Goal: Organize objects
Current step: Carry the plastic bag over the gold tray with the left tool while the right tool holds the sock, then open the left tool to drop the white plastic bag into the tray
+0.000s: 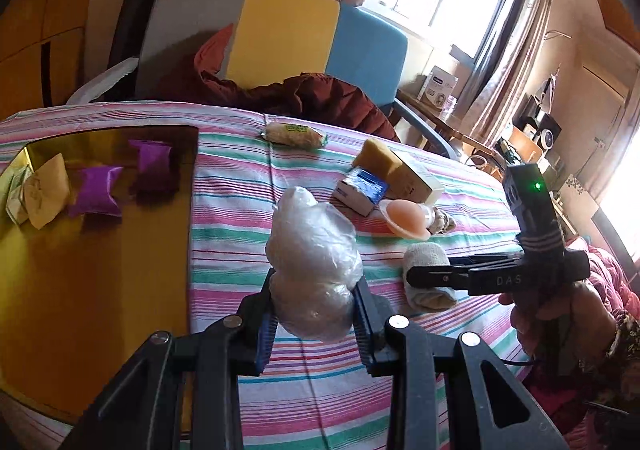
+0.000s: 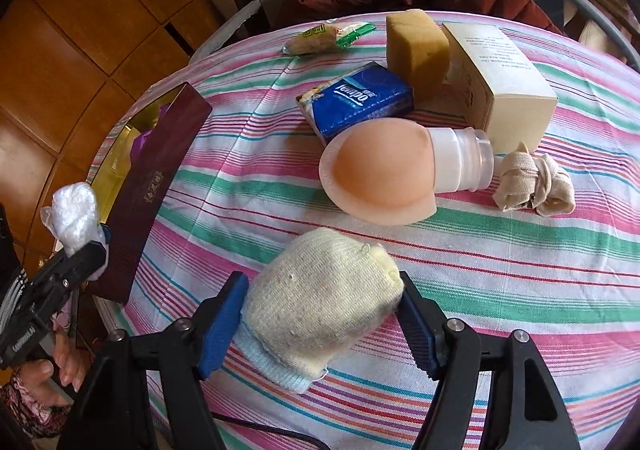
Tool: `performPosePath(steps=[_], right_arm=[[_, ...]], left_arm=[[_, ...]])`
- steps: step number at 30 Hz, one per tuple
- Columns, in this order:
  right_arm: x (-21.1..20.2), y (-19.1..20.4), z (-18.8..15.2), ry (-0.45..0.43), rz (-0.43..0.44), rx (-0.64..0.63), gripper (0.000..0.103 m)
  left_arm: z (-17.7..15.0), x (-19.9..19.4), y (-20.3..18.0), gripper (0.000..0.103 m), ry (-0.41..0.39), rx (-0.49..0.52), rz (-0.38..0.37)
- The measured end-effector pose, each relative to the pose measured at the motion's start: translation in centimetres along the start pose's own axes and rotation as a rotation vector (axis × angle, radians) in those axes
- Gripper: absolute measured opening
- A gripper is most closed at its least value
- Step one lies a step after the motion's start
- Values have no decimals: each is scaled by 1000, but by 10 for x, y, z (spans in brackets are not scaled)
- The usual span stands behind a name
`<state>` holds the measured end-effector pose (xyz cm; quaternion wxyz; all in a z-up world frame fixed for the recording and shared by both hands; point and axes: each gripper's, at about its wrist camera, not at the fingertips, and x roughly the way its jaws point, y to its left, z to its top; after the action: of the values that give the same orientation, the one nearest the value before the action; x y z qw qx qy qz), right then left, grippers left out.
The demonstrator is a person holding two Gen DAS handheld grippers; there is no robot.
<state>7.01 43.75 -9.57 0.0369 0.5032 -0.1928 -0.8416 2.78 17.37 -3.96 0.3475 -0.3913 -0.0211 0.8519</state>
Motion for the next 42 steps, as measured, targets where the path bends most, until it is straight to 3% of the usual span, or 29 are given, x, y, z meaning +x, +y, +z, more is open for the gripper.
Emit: performPosePath(steps=[7,12,19,24,28,30,33,37,42], right_arm=[[0,2,0,-4,-11,-21,73],[-2,3,0,-20,-11,-22,73],[-11,30,-4,-99,74,-124,72],[-10,39,-8,-105,120,-146,72],[-10,40,-8,-112,147,-147,72],[-11,41,-7,-121,163,-151,72],[-13,44,-8,-131,171,-175,72],[-14,52,-11,-139,170,-208,72],[-8,58,-9,-120,161,-161,72]], left_arm=[[18,-19,58,33,-16,-79,92],[22,-19,113,33,46,-167,182],[19,-18,176,33,127,-270,253],[15,-12,207,33,206,-312,290],[15,-11,223,36,249,-317,365],[17,-16,228,45,226,-324,447],[18,-26,233,46,175,-352,518],[13,-43,231,46,77,-394,512],[10,-62,221,46,-39,-466,460]])
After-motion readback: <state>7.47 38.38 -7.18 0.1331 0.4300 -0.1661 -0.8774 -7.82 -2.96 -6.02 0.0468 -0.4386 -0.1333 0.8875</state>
